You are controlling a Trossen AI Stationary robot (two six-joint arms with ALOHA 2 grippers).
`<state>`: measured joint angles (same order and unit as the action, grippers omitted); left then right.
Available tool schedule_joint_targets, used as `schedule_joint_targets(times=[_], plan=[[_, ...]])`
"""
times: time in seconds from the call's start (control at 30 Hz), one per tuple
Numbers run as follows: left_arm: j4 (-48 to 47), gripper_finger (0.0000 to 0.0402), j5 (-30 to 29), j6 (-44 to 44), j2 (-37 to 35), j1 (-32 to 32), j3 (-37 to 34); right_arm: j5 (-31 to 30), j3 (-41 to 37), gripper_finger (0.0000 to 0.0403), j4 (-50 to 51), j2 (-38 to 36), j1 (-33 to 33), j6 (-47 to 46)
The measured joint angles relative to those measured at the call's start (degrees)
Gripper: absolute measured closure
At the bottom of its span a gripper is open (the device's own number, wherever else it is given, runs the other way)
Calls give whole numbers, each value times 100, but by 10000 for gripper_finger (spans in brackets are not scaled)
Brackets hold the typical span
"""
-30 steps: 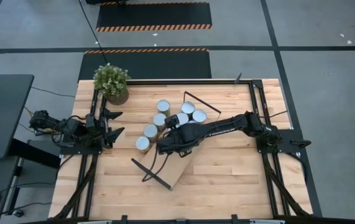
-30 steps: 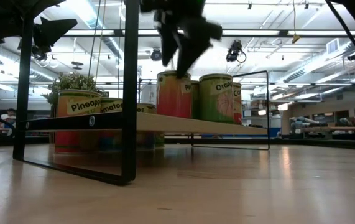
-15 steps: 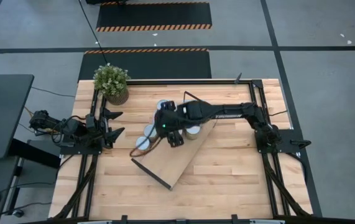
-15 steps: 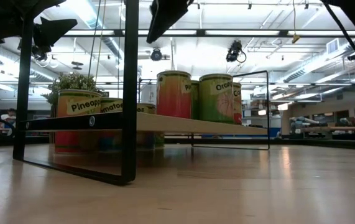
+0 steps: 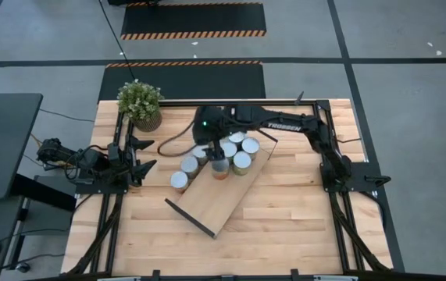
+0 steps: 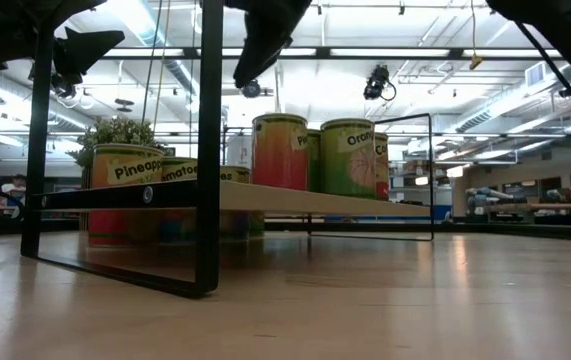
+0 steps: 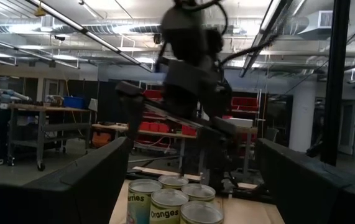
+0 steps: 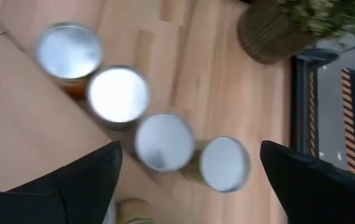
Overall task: Pick and place cans onto a shelf
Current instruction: Move the canned corn from the right to the left on the shelf
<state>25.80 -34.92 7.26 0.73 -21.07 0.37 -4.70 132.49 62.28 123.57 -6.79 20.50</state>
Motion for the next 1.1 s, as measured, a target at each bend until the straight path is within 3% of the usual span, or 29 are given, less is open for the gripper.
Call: schedule_joint_targets(times=[0.37,0.47,0.73,1.1], plan=[[2,46,-155,262,0,1,-1,344,0,21,-68,-20,-762,248],[-14,46,-322,422,2,1,1,397,0,27,384,-58,-844,320],[-73,46,-645,539,1,1,1,-388,-4,39,2265,-312,-624,123],[-78,46,-645,824,0,1,-1,-696,-10,43,2453,-1041,-20,-681]])
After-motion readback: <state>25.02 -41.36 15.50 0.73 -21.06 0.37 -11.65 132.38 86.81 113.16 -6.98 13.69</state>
